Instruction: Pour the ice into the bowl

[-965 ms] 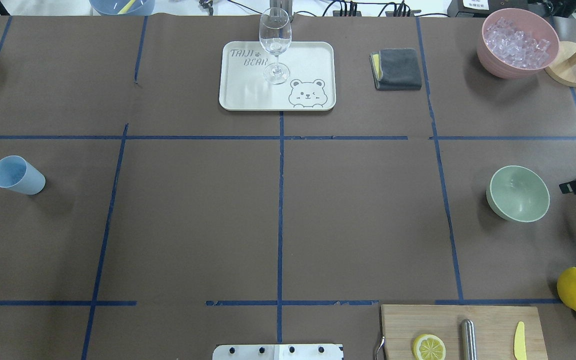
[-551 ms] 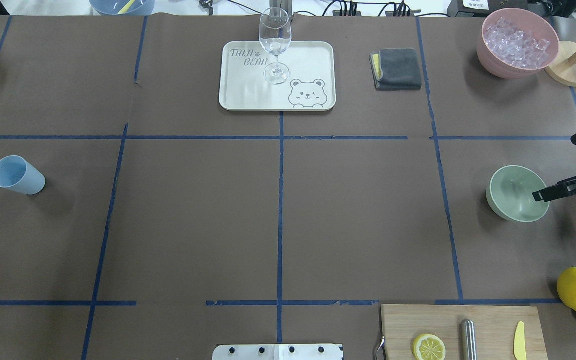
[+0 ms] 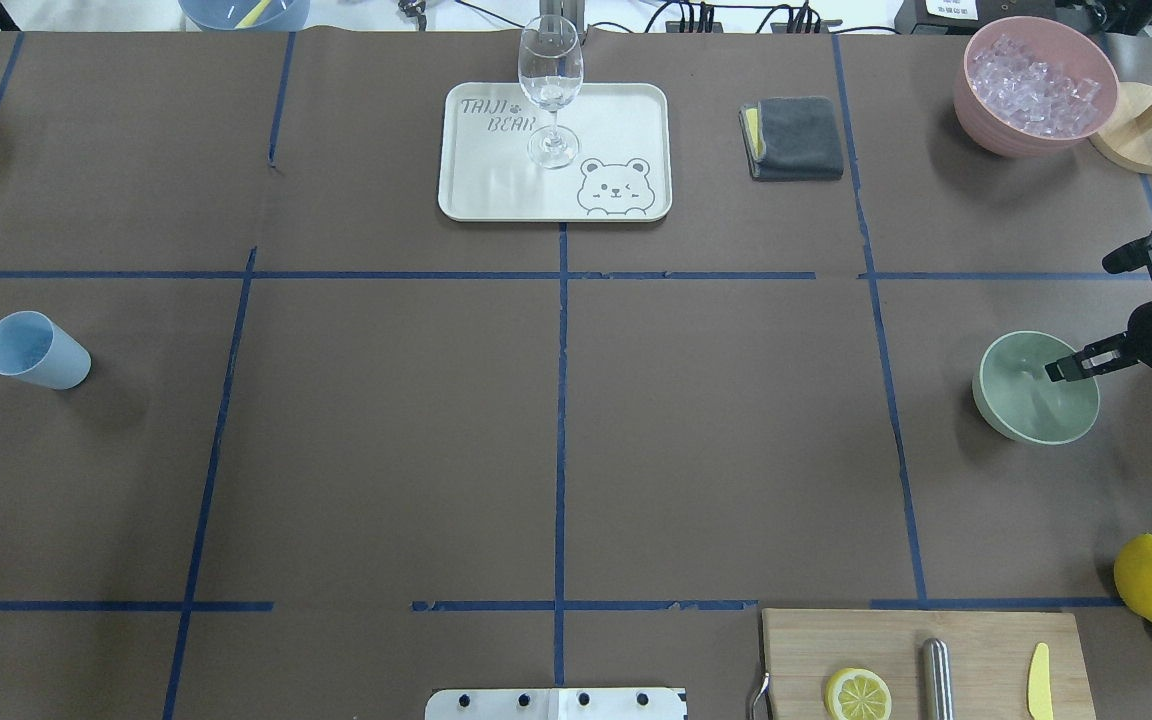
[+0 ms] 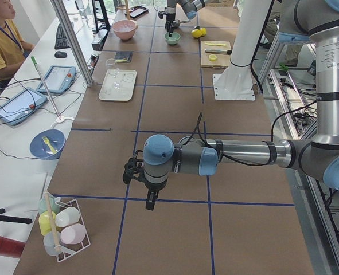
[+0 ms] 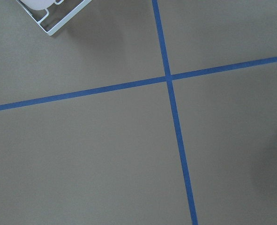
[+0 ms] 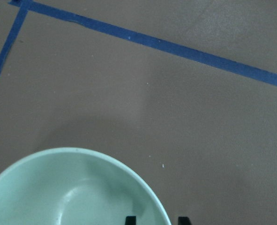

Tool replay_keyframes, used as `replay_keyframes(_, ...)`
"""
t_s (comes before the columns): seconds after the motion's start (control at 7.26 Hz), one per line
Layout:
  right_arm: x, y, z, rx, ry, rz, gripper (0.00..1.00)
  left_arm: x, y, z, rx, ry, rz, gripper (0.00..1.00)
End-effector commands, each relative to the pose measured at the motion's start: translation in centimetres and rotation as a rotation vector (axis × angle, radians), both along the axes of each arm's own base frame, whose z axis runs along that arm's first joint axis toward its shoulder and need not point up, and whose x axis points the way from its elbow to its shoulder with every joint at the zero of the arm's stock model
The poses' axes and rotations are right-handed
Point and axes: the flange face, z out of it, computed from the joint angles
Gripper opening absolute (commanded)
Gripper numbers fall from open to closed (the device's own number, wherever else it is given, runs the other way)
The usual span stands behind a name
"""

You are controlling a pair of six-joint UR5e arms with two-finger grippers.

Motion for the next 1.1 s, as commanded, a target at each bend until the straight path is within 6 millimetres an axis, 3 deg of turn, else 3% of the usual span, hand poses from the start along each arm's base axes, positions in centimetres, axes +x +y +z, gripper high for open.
replay_keyframes(0.0,0.1,0.1,-1.8,0.034,-0.018,0.007,0.00,0.0,0.0,0.0,0.000,0.000,0.000,1.00)
replay_keyframes(0.14,-0.1,0.0,-3.9,0.060,-0.040,0.002,0.00,0.0,0.0,0.0,0.000,0.000,0.000,1.00)
replay_keyframes(0.41,-2.3,1.2,-9.4,0.059,-0.113,0.010,0.00,0.0,0.0,0.0,0.000,0.000,0.000,1.00)
replay_keyframes(0.69,-6.9,1.0,-16.6,0.019,-0.225,0.033,0.00,0.0,0.0,-0.1,0.002,0.004,0.000,1.00)
replay_keyframes(0.96,-14.3,0.5,-25.0,-0.095,-0.307,0.044,0.00,0.1,0.0,-0.2,0.003,0.007,0.000,1.00)
